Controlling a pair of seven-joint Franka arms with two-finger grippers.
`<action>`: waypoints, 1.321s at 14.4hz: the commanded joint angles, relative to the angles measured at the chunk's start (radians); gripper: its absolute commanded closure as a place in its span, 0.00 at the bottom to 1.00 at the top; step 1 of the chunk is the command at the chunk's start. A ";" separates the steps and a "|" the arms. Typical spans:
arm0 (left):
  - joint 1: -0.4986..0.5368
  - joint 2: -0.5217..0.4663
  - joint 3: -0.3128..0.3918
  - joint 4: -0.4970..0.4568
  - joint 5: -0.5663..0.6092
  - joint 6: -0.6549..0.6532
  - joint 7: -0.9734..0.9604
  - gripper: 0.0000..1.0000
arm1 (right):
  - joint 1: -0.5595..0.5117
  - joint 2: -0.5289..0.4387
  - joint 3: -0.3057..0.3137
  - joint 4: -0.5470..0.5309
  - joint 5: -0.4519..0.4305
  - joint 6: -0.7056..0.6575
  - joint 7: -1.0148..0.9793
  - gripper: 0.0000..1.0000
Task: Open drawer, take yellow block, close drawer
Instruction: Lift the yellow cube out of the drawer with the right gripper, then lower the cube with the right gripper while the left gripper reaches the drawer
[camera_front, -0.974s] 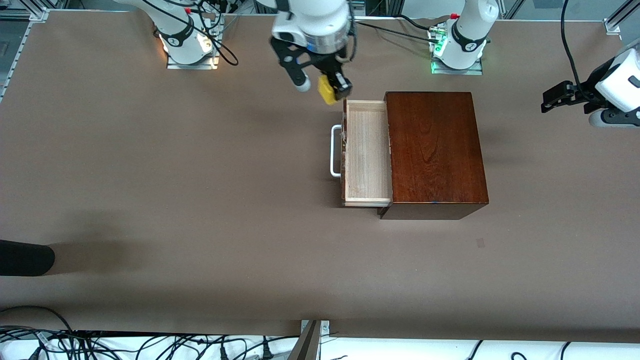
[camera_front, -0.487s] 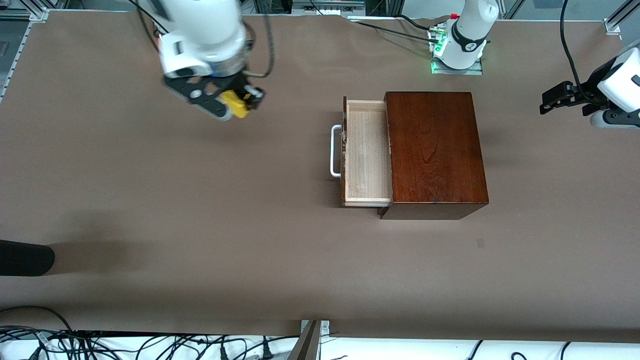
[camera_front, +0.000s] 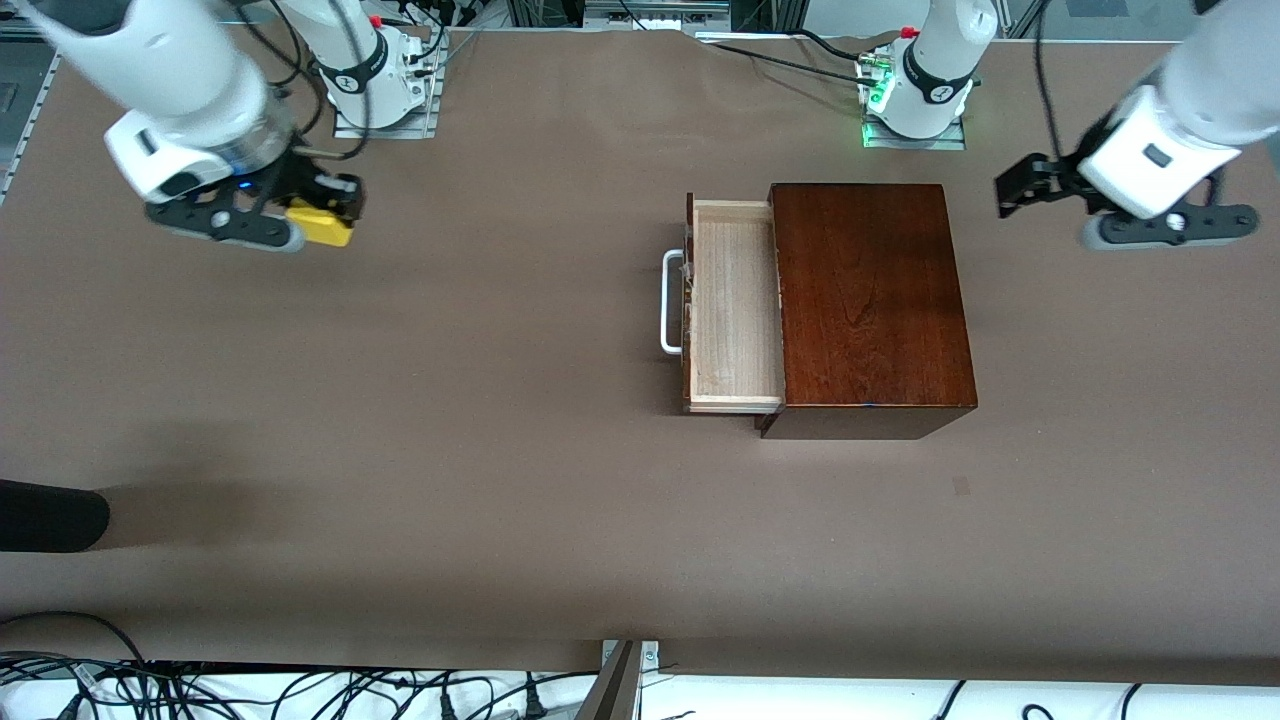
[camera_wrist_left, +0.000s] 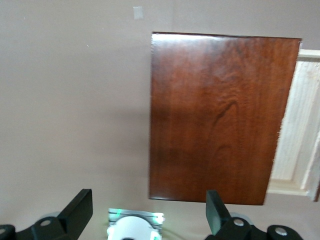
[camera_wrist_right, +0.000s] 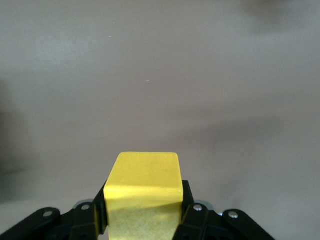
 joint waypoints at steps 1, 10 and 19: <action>0.000 0.032 -0.089 0.040 -0.029 -0.027 -0.174 0.00 | 0.007 -0.040 -0.075 -0.117 0.003 0.099 -0.146 1.00; -0.331 0.228 -0.139 0.061 -0.078 0.156 -0.878 0.00 | 0.004 0.094 -0.111 -0.367 0.012 0.500 -0.215 1.00; -0.483 0.512 -0.139 0.164 -0.078 0.466 -1.340 0.00 | -0.035 0.281 -0.150 -0.407 0.130 0.694 -0.394 1.00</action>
